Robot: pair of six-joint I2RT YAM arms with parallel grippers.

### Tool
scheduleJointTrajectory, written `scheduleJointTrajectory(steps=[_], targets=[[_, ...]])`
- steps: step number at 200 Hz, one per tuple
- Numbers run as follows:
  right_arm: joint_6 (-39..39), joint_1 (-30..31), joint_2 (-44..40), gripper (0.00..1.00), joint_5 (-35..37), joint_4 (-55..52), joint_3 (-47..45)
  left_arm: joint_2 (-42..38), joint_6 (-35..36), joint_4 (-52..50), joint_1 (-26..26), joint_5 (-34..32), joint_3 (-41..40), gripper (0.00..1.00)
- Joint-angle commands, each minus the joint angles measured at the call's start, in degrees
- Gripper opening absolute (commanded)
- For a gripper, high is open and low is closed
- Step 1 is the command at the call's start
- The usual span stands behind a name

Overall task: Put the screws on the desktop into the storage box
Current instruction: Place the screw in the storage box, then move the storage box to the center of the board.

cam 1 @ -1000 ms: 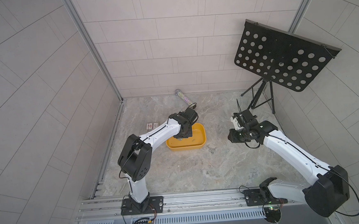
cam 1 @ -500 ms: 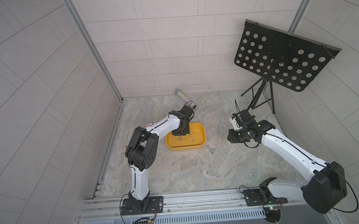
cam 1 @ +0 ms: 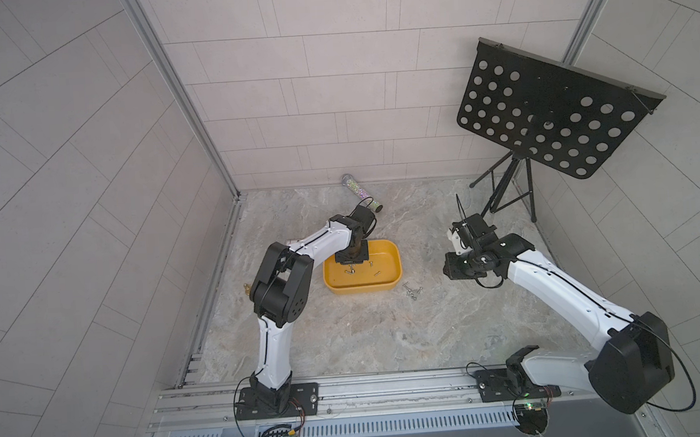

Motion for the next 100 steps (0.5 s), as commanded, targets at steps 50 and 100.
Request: scheduleJointTrajectory(steps=[50,100], targets=[[-0.3,0.1,-0.3,0.31,0.5,-1.3,0.9,-8.3,2.1,-4.3,0.3,-3.0,0.5,0.34],[0.1,0.3,-0.3,0.31,0.1,-1.0,0.7,-18.6,5.8,-11.7,2.7,-8.2,-3.2,0.44]])
